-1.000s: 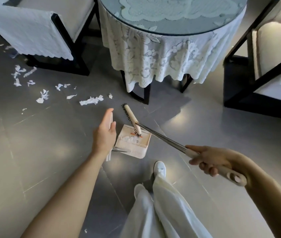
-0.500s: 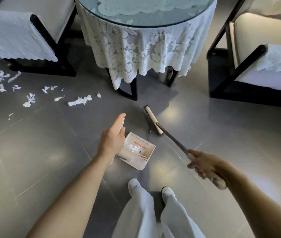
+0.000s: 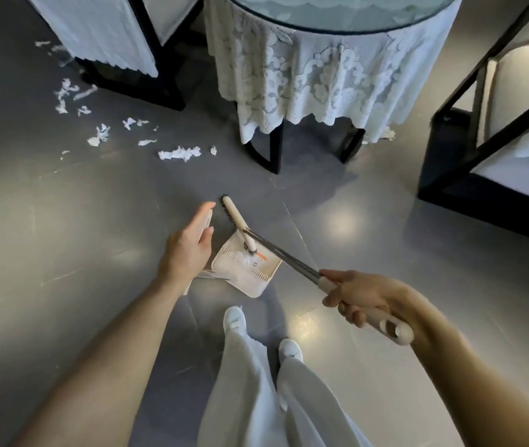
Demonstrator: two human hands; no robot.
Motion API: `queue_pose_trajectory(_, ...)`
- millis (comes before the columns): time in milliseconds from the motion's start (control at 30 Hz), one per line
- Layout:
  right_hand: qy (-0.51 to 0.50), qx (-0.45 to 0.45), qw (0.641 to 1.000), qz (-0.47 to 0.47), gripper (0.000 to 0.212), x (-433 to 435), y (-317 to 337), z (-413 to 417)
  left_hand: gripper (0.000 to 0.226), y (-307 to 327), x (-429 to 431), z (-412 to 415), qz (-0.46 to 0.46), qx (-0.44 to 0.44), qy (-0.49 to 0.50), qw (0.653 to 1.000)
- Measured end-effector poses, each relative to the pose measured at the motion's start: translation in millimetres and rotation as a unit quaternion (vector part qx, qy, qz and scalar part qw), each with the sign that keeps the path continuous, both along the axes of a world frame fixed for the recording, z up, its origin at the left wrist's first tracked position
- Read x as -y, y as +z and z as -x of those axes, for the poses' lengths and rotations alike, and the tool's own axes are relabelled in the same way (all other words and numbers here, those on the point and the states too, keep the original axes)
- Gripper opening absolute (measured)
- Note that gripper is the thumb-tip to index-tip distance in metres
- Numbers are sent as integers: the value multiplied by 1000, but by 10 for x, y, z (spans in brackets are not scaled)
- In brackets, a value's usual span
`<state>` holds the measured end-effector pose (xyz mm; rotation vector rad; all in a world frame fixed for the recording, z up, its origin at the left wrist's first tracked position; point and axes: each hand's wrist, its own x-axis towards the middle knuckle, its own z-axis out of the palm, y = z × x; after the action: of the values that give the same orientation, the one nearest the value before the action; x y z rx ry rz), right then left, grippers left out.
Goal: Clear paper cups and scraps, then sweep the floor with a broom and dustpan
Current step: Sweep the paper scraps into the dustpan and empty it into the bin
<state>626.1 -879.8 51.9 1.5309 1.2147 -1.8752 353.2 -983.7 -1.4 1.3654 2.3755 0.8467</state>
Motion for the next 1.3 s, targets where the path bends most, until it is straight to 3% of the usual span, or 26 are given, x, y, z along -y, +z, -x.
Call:
queue_pose_trajectory(400,143,-55,987,-40,48,402,156,830,42,143,1807,143,16,12,270,963)
queue_pose_trajectory(467,178,-62,981,-41,51,594,134,1029,42,68,2177,183,9,19,309,951)
queue_pose_trajectory(600,226,-61,971,-35,50,1144,27,1453,45,-26,2970,213,-43,117,363,924)
queue_pose_trajectory(733,261,-52,964,-21,51,1870,-117,1835,43,-64,3852,238,17,73,426,902)
queue_pose_trajectory(900,322,-54,945,-37,54,2833,-251,2205,46,-33,4813,283,14,101,475,874)
queue_pose_trajectory(1133,444,-54,884,-139,46,3803,-462,2531,44,-63,5751,482,24,113,511,852)
queue_pose_trajectory(1300,493,-42,858,-137,40,4091,-547,2692,41,-188,6055,650,39,148,495,855)
